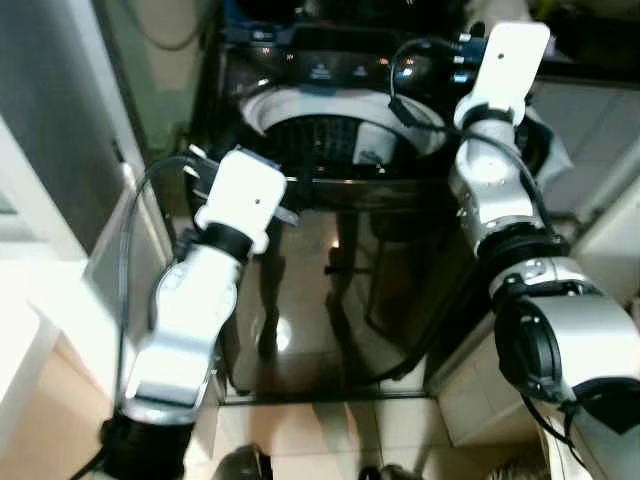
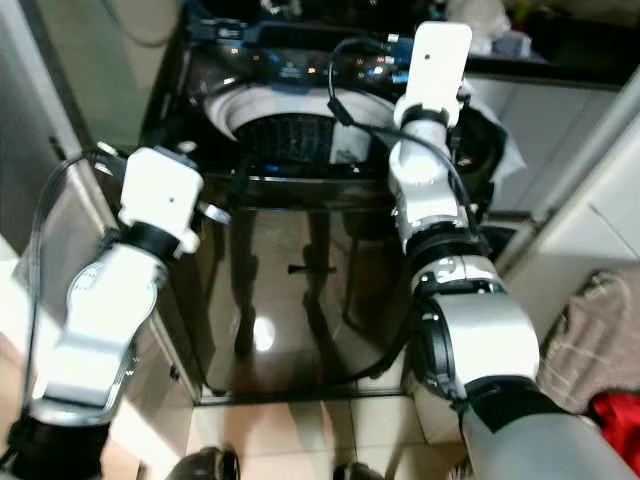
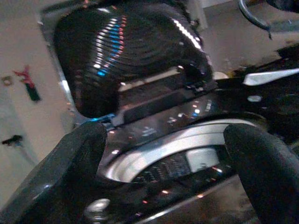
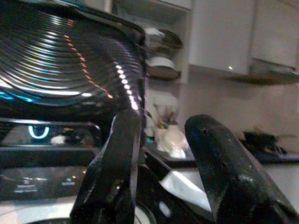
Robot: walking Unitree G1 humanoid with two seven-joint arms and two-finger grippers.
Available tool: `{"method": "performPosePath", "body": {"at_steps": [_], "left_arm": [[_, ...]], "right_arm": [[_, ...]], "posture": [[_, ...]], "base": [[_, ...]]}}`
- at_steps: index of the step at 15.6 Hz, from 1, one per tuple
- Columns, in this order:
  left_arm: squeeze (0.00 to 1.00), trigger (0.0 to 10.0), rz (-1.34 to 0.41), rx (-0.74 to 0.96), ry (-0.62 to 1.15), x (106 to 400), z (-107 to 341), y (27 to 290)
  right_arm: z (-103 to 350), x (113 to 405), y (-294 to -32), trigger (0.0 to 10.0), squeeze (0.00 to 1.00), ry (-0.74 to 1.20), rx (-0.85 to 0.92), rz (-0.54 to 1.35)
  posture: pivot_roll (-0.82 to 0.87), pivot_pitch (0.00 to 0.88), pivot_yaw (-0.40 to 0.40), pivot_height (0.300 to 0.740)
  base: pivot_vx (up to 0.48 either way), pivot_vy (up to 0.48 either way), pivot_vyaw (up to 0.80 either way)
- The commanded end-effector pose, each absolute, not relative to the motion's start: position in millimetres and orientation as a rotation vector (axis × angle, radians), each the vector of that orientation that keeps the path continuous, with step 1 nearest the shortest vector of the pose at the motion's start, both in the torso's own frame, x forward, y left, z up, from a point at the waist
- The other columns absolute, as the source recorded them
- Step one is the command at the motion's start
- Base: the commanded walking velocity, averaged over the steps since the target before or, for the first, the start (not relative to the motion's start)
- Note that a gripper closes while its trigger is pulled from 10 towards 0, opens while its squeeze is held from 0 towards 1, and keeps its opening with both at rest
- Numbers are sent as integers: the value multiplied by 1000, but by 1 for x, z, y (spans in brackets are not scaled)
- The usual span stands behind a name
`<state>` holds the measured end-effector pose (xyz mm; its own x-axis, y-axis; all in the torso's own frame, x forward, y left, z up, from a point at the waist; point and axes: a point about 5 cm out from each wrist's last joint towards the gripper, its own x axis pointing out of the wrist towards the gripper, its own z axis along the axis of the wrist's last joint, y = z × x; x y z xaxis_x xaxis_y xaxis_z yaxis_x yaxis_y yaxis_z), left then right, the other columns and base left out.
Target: Clothes washing
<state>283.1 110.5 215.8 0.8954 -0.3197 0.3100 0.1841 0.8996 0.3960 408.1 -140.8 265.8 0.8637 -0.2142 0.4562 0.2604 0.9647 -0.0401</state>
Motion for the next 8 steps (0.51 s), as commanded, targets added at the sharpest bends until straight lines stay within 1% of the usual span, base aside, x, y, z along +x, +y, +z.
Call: {"method": "performPosePath", "body": {"at_steps": [1,2,3,5,6,7,8], "left_arm": [[0,10000,-276,365,-352,286,207,108],[0,10000,-260,341,-289,287,192,113],[0,10000,-254,335,-281,287,190,114],[0,10000,-231,321,-262,283,182,117],[0,10000,-237,329,-265,278,180,116],[0,10000,-246,323,-265,269,177,115],[0,10000,-245,314,-260,264,175,115]], "right_arm": [[259,407,-134,10000,0,-447,-89,-212],[235,404,-125,10000,0,-377,-60,-98],[229,402,-126,10000,0,-369,-49,-85],[207,387,-133,10000,0,-373,-46,-55],[197,371,-139,10000,0,-399,-43,-34],[187,340,-148,10000,0,-428,-71,7],[185,323,-147,10000,0,-445,-87,61]], "posture": [[47,1,-34,740],[41,10,-39,740],[31,17,-39,740],[19,28,-39,740],[15,34,-40,740],[1,35,-40,740],[2,39,-40,740]], "base": [[0,0,0],[0,0,0],[0,0,0],[0,0,0],[0,0,0],[0,0,0],[0,0,0]]}}
